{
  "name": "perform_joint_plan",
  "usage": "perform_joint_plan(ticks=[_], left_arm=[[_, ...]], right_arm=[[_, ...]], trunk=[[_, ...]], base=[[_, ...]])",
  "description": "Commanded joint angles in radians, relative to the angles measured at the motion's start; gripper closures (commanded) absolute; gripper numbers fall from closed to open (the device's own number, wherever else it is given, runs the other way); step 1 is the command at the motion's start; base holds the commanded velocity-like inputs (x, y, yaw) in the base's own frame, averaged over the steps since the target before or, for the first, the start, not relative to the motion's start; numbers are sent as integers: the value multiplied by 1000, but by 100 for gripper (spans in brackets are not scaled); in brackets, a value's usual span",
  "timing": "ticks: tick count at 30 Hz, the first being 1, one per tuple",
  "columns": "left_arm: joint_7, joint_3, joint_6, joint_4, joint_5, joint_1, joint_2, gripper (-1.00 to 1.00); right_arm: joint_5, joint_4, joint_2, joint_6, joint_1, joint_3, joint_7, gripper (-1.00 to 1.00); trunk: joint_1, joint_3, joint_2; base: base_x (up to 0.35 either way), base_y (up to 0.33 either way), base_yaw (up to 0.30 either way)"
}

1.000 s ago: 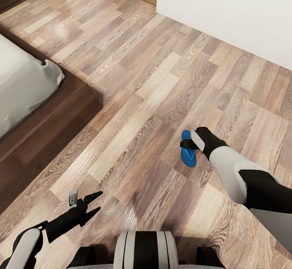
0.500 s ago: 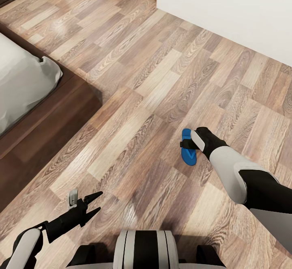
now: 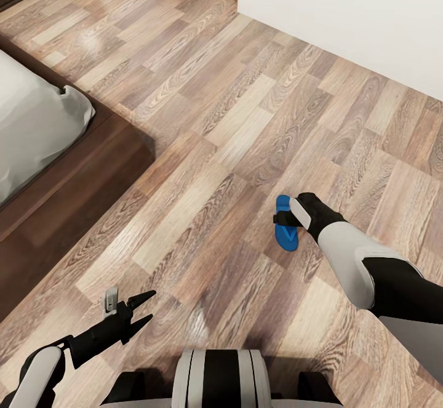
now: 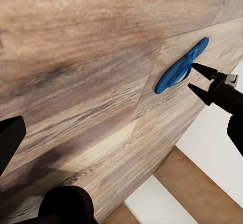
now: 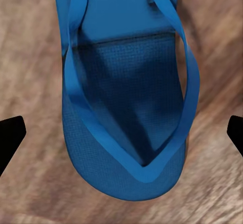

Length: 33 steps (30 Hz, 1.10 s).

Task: In the bedroom, move the book from the bed onto either nightstand, and place the two sandals side by side next to the bed.

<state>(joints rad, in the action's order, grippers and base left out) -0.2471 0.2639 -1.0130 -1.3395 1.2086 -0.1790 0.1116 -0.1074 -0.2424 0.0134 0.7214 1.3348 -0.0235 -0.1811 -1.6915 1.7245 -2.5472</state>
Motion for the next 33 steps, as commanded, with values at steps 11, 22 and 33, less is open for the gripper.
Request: perform_joint_plan(ticks=[11, 22, 33], left_arm=[[-9, 2, -4, 1, -9, 0, 0, -100], [-9, 1, -4, 2, -9, 0, 0, -100], [-9, 2, -4, 5, -9, 0, -1, -100]], right_arm=[[-11, -1, 0, 3, 0, -2, -9, -100], [-11, -1, 1, 3, 0, -3, -9, -100], [-12, -1, 1, 1, 0, -4, -9, 100]], trunk=[[-4, 35, -2], [-5, 43, -3], [-5, 43, -3]], base=[[0, 0, 0], [0, 0, 0], [0, 0, 0]])
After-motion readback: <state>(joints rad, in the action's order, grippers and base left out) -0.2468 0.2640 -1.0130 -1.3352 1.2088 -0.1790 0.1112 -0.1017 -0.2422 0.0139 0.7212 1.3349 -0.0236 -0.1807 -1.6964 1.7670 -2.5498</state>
